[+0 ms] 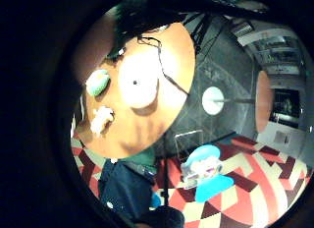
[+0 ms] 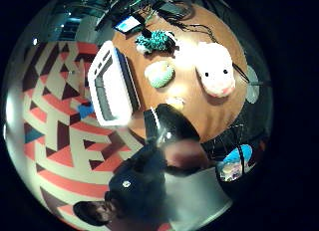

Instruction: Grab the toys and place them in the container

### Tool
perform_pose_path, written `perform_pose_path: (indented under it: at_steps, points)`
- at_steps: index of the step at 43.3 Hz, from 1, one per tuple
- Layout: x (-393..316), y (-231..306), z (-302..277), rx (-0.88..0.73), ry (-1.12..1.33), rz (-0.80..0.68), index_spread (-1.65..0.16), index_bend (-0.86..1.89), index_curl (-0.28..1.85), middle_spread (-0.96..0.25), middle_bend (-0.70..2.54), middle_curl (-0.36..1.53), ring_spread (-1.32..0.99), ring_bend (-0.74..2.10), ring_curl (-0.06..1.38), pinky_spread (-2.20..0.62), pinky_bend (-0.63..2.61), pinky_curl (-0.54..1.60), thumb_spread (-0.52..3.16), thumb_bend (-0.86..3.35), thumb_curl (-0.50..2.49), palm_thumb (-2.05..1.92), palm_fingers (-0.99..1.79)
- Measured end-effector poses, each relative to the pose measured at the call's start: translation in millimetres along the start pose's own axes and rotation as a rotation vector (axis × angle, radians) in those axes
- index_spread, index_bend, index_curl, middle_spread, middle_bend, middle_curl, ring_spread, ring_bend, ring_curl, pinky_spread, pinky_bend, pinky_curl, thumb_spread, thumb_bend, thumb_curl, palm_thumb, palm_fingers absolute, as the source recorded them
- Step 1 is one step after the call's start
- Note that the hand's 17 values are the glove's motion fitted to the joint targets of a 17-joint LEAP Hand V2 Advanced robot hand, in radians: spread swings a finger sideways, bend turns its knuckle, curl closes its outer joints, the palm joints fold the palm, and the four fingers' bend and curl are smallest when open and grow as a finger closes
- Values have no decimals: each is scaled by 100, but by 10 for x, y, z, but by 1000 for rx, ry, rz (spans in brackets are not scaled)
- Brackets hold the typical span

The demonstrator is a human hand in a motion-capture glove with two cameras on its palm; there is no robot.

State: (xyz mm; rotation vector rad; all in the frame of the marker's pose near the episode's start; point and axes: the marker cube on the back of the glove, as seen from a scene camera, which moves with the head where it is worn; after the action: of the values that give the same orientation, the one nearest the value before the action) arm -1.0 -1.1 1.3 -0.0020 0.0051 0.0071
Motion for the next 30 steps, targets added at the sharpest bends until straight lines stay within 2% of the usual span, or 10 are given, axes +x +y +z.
perform_pose_path:
  at_steps: [6,13,23,27,30]
  points:
    - [-11,-41,35,-27,8,-1,-16,8,5,3,11,5,3,13,1,5,68,19,80,6,6,8,-27]
    - [0,-181,69,-49,-3,3,-19,9,8,4,13,9,4,16,4,6,73,24,108,7,11,10,-29]
    - [206,-790,887,-146,49,21,-24,9,11,2,5,10,5,15,7,8,89,30,121,6,17,14,-34]
    - [245,-846,1271,-180,55,23,-27,9,12,1,3,9,5,15,8,9,101,34,119,5,19,15,-36]
    - [264,-853,1456,-144,81,17,-28,9,12,1,2,8,6,17,9,9,111,37,118,5,20,18,-31]
